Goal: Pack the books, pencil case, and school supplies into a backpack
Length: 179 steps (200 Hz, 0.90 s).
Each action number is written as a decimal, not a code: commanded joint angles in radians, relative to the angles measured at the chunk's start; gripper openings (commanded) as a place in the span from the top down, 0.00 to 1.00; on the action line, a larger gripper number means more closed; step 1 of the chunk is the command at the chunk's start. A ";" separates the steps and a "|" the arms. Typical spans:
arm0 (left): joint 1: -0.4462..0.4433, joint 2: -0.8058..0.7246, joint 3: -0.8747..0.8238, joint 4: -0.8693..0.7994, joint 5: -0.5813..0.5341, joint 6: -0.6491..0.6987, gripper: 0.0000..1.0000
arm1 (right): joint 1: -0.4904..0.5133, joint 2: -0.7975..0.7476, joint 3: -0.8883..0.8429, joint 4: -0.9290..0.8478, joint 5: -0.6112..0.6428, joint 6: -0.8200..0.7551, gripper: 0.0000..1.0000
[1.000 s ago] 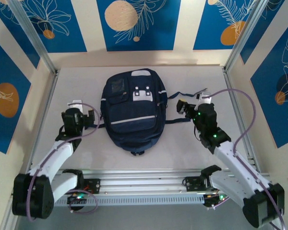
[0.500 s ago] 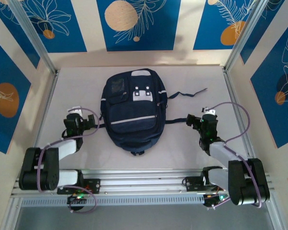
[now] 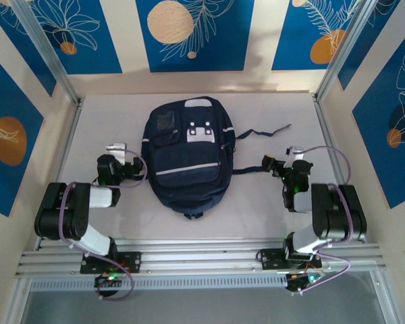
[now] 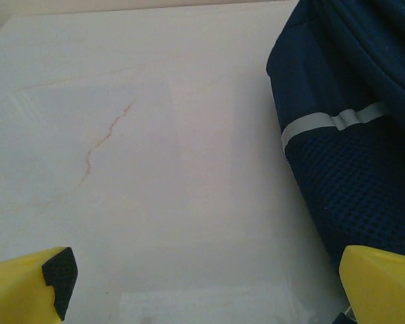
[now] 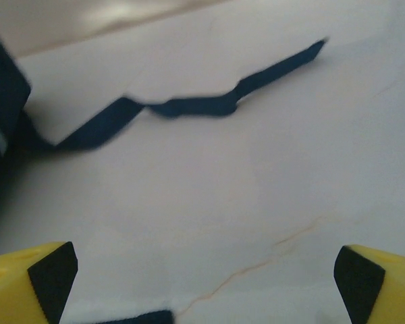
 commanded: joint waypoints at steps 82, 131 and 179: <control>-0.032 0.001 0.027 -0.019 -0.008 0.042 0.00 | 0.064 0.009 0.147 -0.110 0.052 -0.086 0.01; -0.031 0.001 0.025 -0.018 -0.005 0.041 0.00 | 0.079 0.007 0.139 -0.094 0.066 -0.098 0.01; -0.030 0.000 0.024 -0.015 -0.007 0.041 0.00 | 0.048 0.004 0.149 -0.118 -0.031 -0.096 0.01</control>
